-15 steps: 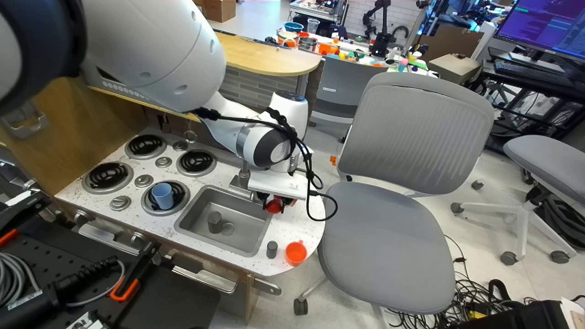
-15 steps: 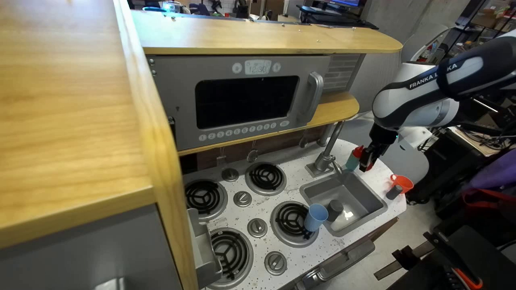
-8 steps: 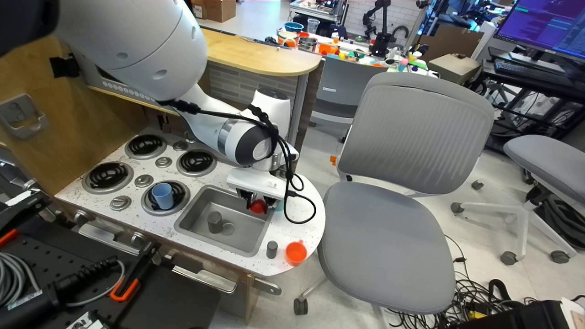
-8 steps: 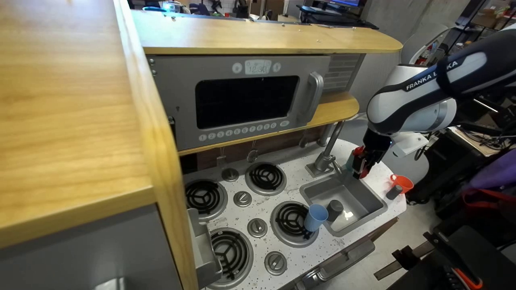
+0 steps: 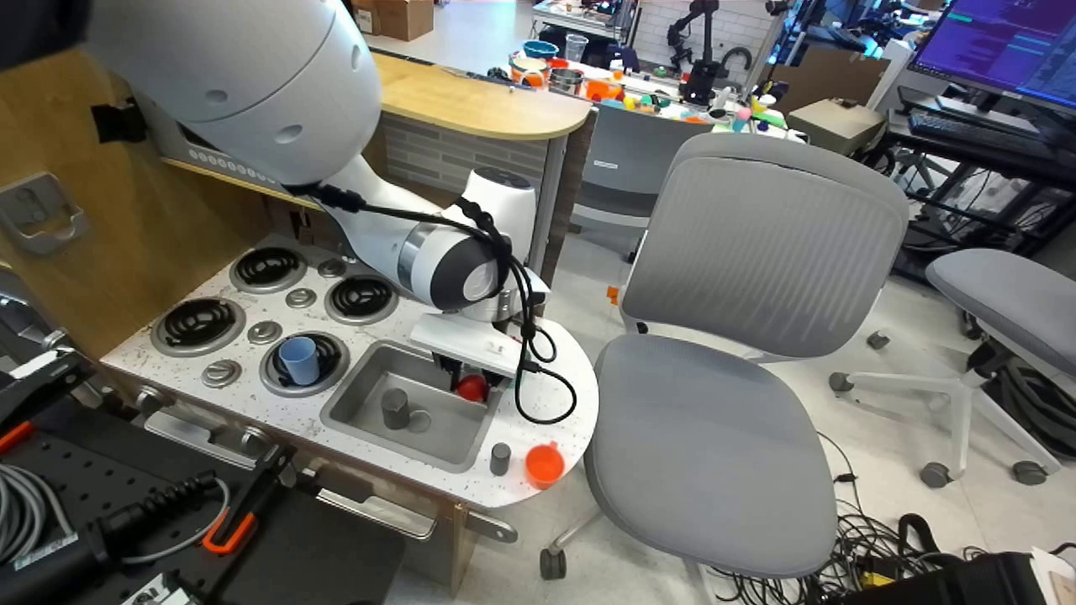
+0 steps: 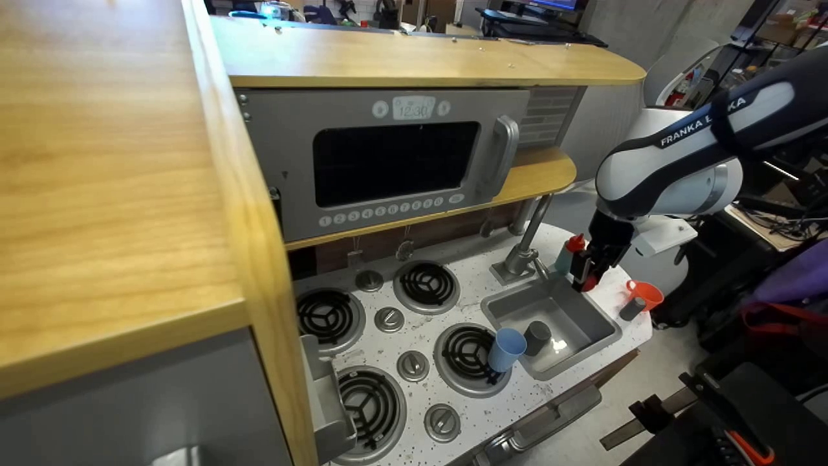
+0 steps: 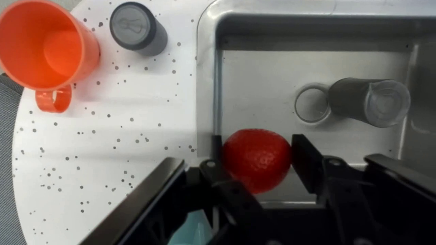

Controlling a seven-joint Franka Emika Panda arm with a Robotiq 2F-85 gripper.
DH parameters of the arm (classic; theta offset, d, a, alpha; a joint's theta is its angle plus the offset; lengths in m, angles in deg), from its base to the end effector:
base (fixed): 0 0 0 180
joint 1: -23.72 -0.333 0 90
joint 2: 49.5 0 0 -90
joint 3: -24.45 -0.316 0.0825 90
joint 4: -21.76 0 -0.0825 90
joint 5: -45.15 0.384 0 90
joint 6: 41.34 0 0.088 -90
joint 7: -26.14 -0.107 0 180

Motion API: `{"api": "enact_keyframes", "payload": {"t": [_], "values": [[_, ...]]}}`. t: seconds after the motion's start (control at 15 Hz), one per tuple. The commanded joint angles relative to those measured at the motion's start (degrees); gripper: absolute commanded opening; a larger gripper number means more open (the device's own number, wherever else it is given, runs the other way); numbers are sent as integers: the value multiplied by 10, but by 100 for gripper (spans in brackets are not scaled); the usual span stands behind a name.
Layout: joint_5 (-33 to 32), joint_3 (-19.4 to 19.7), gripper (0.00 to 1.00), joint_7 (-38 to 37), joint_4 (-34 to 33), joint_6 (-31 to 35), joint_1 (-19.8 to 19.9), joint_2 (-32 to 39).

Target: Take the red object and put it in the sink

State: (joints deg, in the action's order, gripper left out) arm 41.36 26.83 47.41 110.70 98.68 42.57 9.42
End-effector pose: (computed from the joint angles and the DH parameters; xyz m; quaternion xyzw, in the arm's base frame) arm 0.6162 -0.2369 0.0267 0.9963 0.0359 -0.0773 0.0106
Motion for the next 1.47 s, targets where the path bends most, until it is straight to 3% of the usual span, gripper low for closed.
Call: {"api": "enact_keyframes", "payload": {"t": [0.0,1.07,1.4], "values": [[5,-1,27,-23,19,28,-11,-11],[6,3,27,-96,36,61,-46,20],[3,20,27,-132,33,86,-62,43]]}}
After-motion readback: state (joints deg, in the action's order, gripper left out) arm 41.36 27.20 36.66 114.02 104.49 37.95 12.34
